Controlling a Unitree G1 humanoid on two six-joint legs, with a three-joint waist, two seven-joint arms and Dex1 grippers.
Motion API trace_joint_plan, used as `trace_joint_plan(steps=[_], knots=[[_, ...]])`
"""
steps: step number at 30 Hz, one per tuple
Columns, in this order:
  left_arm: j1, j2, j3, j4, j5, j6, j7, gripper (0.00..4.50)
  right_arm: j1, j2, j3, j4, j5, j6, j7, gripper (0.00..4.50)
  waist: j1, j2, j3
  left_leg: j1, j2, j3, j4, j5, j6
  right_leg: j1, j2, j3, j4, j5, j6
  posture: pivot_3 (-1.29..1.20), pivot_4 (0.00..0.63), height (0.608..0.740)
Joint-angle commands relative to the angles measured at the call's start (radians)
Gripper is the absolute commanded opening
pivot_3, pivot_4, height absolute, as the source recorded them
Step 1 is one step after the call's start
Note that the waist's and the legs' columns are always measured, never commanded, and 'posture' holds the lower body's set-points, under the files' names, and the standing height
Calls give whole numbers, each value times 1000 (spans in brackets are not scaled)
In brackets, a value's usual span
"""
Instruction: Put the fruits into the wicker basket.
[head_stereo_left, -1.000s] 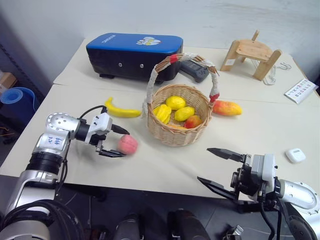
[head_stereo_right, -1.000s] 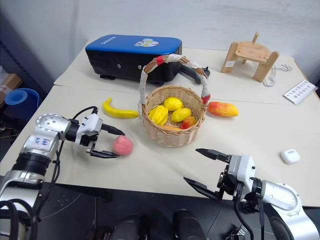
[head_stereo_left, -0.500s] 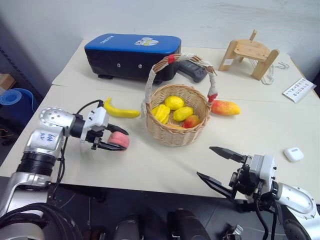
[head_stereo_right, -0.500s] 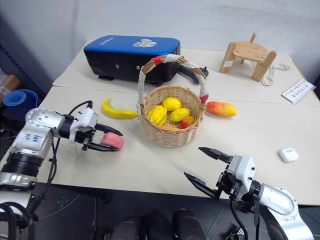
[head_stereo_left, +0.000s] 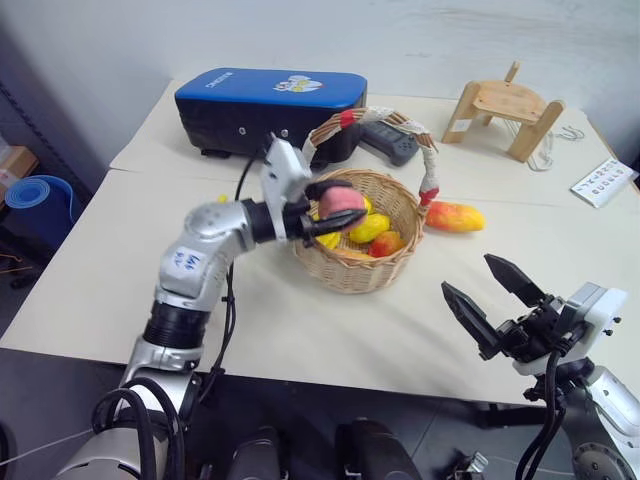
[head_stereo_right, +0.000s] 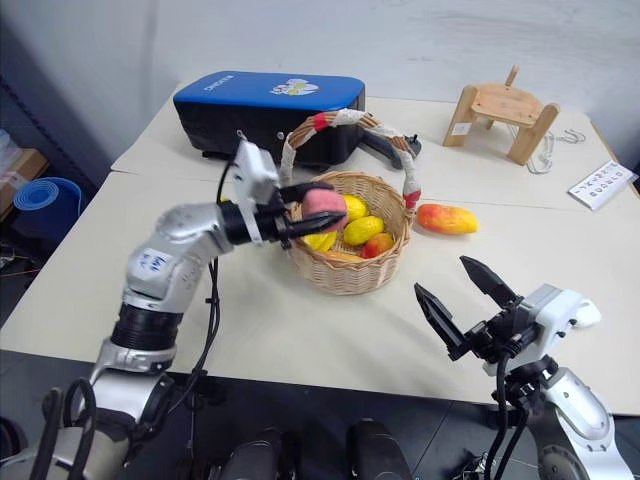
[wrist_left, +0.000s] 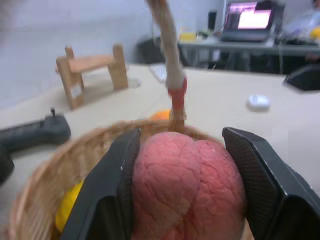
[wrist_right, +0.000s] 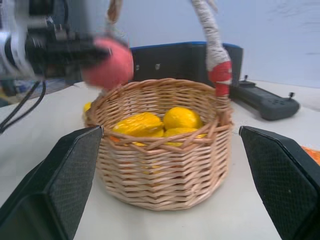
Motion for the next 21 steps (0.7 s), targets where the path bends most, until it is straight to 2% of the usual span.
trace_joint_plan(steps=[1, 4, 8, 10, 13, 15, 18, 21], knots=[[-9, -13, 30, -4, 16, -82, 23, 3542, 1, 4, 6, -54, -8, -25, 2, 4500, 0, 0, 0, 0, 0, 0, 0, 0, 0, 0, 0, 0, 0, 0, 0, 0, 150, 740], [25, 2, 42, -1, 9, -172, -27, 4477, -1, -2, 9, -45, -8, -28, 15, 4500, 1, 0, 0, 0, 0, 0, 0, 0, 0, 0, 0, 0, 0, 0, 0, 0, 150, 740], [146, 55, 139, -61, -58, -331, -128, 4477, -37, -18, 6, -11, -14, -36, 42, 4500, -4, 1, 0, 1, 0, 1, -2, 0, 0, 0, 0, 1, 0, 0, 0, 0, 150, 740], [203, 115, 211, -69, -95, -369, -178, 4477, -46, -26, 11, -2, -16, -38, 60, 4500, -3, 1, 0, 1, 1, 1, -1, 1, -1, -1, 0, 1, 0, 0, 0, 0, 150, 740], [305, 274, 349, -18, -133, -375, -257, 4477, -52, -50, 28, 2, -42, -55, 110, 4500, -5, 1, 0, 1, 1, 1, -2, 1, -1, -1, 0, 0, 0, 0, -1, 0, 150, 740], [347, 341, 404, 14, -163, -360, -286, 4477, -52, -60, 35, 4, -59, -67, 136, 4500, -7, 1, 0, 1, 1, 1, -3, 1, -1, -1, 0, 1, 0, 0, -1, 0, 150, 740], [424, 503, 483, 196, -170, -307, -403, 4477, -40, -97, 67, 18, -112, -116, 224, 4500, -1, 2, 0, 1, 0, 0, -3, 0, 0, 0, -1, -1, -2, -1, -1, 0, 150, 740], [428, 613, 527, 489, -104, -388, -417, 4477, -59, -111, 94, 45, -134, -166, 286, 4500, 1, 1, 0, 1, 0, -1, -4, -1, 1, 0, -2, -2, -4, -1, -1, 0, 150, 740]])
